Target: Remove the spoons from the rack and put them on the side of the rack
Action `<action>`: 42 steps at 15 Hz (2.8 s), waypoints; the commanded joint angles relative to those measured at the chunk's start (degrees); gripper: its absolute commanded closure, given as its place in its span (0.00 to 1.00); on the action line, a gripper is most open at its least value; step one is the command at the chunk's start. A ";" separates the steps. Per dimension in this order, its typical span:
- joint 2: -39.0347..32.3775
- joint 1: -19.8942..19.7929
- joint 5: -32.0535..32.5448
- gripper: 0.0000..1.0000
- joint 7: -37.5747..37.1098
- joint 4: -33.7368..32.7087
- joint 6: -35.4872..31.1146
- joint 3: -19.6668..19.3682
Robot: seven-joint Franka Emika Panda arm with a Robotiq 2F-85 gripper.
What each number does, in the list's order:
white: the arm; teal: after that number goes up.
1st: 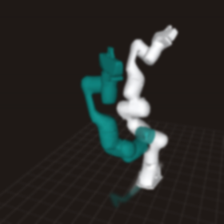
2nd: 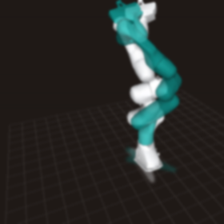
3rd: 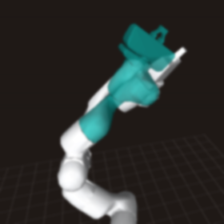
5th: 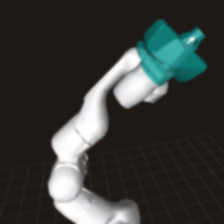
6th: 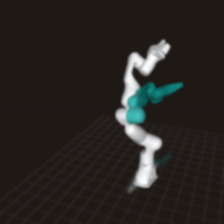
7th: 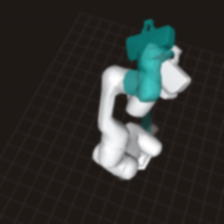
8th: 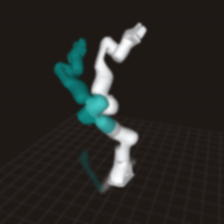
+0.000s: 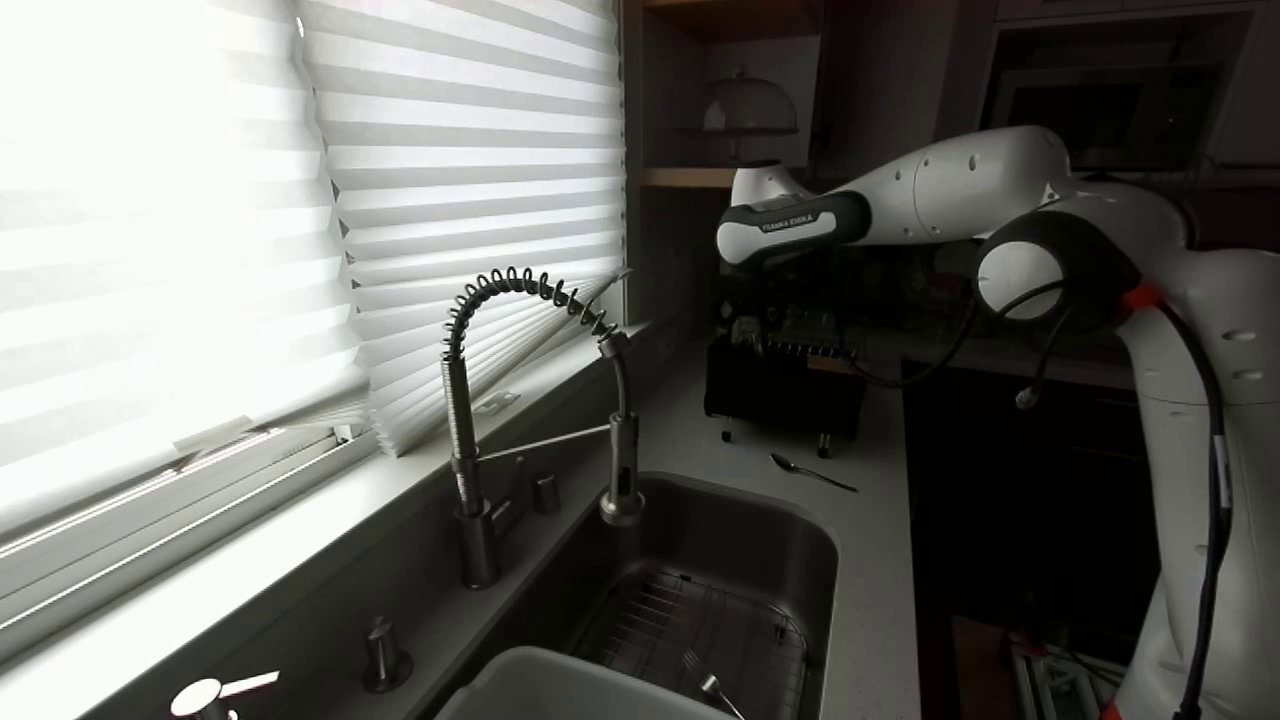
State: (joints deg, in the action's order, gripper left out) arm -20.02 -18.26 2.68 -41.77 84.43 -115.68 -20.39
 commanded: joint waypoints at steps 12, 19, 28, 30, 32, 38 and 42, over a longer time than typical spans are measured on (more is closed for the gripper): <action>1.23 -0.48 0.67 0.99 -0.14 -1.32 1.53 -0.91; 6.43 1.24 2.83 0.99 -0.02 0.66 -1.06 -1.25; 15.17 2.96 5.62 0.99 1.38 2.85 -3.83 -0.33; 16.47 3.24 5.43 0.99 2.12 3.40 -3.07 -0.03; 16.93 3.29 4.28 0.99 4.11 3.75 -0.77 0.38; 16.24 2.80 3.13 0.99 10.41 3.47 10.64 2.61; 14.11 2.79 2.75 0.99 14.12 2.29 19.44 3.31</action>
State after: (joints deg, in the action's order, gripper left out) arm -4.80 -15.19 6.33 -30.67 87.09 -101.64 -17.53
